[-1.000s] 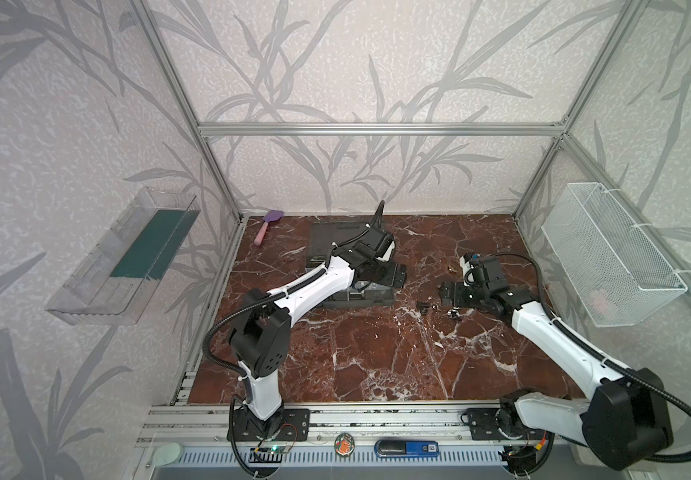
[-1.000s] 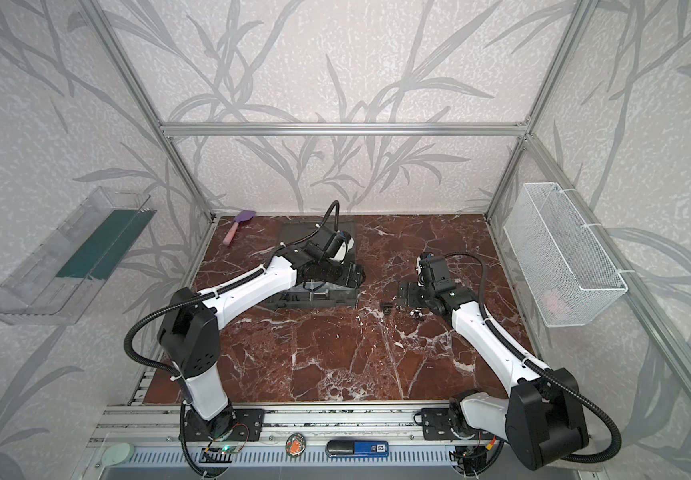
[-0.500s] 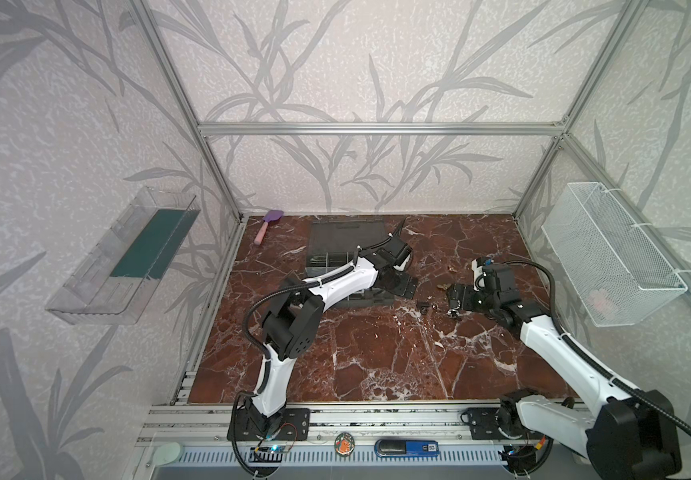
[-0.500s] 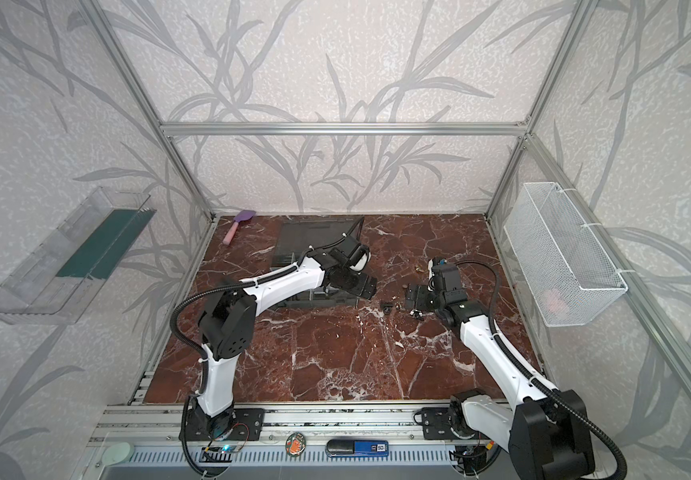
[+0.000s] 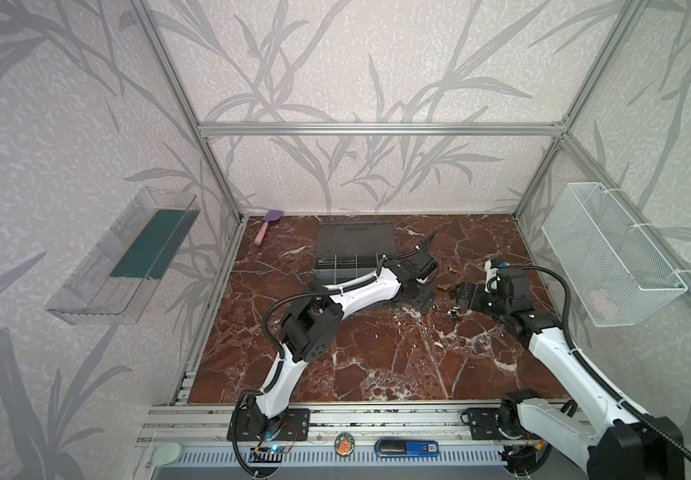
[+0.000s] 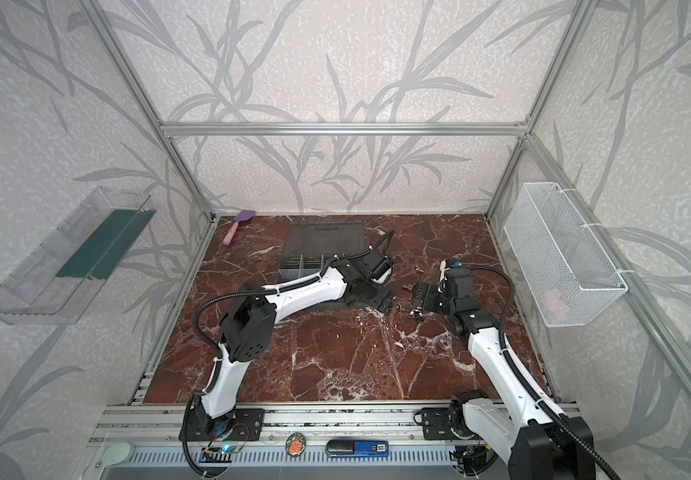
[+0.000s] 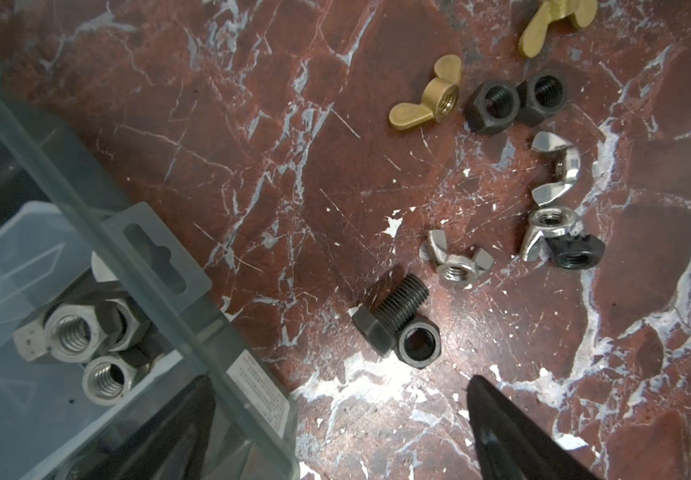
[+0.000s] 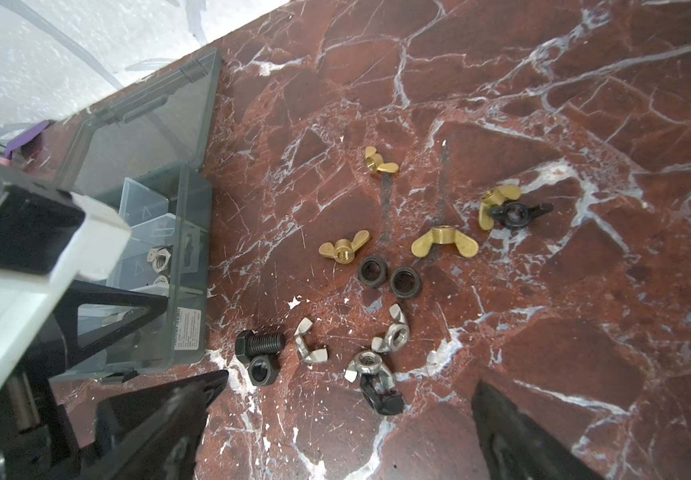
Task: Sort the screws and nuts into containers
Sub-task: 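Lower the left gripper and grasp a black hex bolt by its head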
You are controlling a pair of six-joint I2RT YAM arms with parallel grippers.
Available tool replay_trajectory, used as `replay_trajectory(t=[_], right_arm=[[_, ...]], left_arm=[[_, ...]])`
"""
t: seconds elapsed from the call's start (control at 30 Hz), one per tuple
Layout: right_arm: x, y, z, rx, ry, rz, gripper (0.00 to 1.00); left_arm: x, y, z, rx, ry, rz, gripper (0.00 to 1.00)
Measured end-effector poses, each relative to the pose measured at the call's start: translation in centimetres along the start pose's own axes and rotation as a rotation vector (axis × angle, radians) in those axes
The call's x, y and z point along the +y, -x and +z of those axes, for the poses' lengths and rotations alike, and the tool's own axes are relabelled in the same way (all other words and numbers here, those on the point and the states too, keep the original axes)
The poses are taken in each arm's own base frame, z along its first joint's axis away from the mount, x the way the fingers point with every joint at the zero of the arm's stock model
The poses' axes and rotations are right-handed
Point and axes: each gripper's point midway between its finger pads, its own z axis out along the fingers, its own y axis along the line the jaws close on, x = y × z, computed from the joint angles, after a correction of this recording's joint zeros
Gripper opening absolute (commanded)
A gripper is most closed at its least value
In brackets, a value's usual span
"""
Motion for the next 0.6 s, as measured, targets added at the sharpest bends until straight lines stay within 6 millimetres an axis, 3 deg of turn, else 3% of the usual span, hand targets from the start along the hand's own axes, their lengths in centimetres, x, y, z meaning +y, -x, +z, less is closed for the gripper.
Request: replay_trajectory(t=[0.17,0.33,0.6], right_arm=[[0.0,0.3,-0.1,-0.009,0.008,0.012,0.99],[-0.4,0.6,-0.3,-0.027,0.003,0.030,0.99],[-2.4,1.6,-2.1,-0.114,-0.028,0.096,0.99]], left_arm=[[0.2,1.0,-1.2,-0.050,0.033,0.020,0.91],[-1.4,2.5,-2.6,-0.113,-0.037,0.035,0.86],[-4.1,1.8,-1.0,-0.094,-0.119,0.082,0.74]])
